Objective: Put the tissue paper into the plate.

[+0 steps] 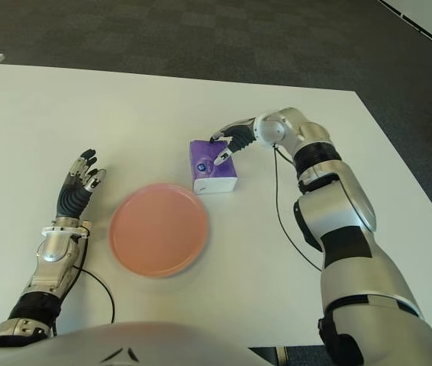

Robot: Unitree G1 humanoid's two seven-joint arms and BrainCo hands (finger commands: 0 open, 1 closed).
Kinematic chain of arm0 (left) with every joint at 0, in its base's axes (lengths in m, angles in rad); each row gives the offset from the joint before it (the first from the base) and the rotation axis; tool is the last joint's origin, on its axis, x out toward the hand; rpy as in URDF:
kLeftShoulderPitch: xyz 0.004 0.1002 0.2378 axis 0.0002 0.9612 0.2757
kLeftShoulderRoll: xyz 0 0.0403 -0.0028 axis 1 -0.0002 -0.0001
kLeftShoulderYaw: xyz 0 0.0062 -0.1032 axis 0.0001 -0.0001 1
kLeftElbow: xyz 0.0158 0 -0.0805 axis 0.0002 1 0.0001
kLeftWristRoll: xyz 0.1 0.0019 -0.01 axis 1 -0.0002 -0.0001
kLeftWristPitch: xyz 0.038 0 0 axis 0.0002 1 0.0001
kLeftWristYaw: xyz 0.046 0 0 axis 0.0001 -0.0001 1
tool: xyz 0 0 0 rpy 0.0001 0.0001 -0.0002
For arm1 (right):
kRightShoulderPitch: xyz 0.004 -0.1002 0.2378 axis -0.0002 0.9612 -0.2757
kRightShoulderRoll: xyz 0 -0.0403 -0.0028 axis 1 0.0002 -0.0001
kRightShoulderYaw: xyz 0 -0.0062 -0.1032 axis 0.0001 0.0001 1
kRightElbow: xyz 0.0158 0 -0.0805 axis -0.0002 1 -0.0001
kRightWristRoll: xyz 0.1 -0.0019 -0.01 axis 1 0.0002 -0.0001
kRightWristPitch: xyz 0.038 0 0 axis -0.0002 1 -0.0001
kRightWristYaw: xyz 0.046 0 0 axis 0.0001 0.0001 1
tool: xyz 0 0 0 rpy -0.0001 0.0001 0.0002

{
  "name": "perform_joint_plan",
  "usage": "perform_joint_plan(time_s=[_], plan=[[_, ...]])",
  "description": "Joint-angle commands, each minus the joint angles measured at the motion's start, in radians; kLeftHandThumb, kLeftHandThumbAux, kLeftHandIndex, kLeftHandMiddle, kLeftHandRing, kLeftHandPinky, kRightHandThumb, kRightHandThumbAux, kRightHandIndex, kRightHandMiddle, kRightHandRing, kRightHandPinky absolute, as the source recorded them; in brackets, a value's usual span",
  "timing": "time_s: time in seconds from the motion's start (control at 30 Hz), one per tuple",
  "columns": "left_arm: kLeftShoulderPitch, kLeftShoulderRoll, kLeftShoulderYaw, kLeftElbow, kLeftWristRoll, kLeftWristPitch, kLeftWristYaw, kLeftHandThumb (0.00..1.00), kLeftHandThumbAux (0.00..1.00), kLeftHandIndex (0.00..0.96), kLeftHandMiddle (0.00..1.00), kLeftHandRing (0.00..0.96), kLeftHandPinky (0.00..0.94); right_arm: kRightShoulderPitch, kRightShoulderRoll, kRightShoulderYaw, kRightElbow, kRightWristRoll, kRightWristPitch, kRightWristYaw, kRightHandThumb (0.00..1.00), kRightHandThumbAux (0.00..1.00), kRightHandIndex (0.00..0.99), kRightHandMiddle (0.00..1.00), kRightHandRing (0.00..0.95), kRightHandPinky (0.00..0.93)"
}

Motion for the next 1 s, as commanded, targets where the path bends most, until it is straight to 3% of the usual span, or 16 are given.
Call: perform_joint_plan(time_s=[0.03,0.13,0.2,0.3,0.53,0.67,1.0], plan=[[0.064,-0.023,-0.012,0.038,0.001,0.026,-0.012,0.000,0.481,0.000,0.000,0.000,0.000,-0.007,-0.036,-0.033,-0.064,0.037,0.026,0.052,0.327,0.286,0.000,0.000,0.000,0.039],[0.065,-0.023,-0.012,0.037,0.004,0.026,-0.010,0.000,0.477,0.000,0.000,0.000,0.000,0.005,-0.058,-0.052,-0.123,0.057,0.042,0.097,0.311,0.276,0.000,0.000,0.000,0.052],[0.066,-0.022,-0.012,0.038,0.004,0.023,-0.010,0.000,0.474,0.000,0.000,0.000,0.000,0.019,-0.093,-0.080,-0.255,0.110,0.087,0.214,0.301,0.268,0.000,0.000,0.000,0.056],[0.068,-0.020,-0.012,0.039,0.004,0.020,-0.011,0.000,0.470,0.000,0.000,0.000,0.000,0.040,-0.118,-0.100,-0.358,0.143,0.137,0.295,0.287,0.259,0.000,0.000,0.000,0.059],[0.070,-0.016,-0.008,0.049,-0.001,0.014,-0.017,0.000,0.468,0.000,0.000,0.000,0.000,0.104,-0.136,-0.126,-0.423,0.152,0.190,0.273,0.268,0.246,0.000,0.000,0.002,0.078],[0.064,-0.013,-0.007,0.061,-0.006,0.009,-0.019,0.000,0.470,0.000,0.000,0.000,0.000,0.144,-0.139,-0.154,-0.432,0.156,0.205,0.199,0.283,0.244,0.003,0.000,0.010,0.094],[0.066,-0.016,-0.008,0.049,-0.010,0.022,-0.030,0.000,0.473,0.000,0.000,0.000,0.000,0.199,-0.149,-0.179,-0.435,0.156,0.169,0.086,0.268,0.228,0.009,0.000,0.012,0.170]])
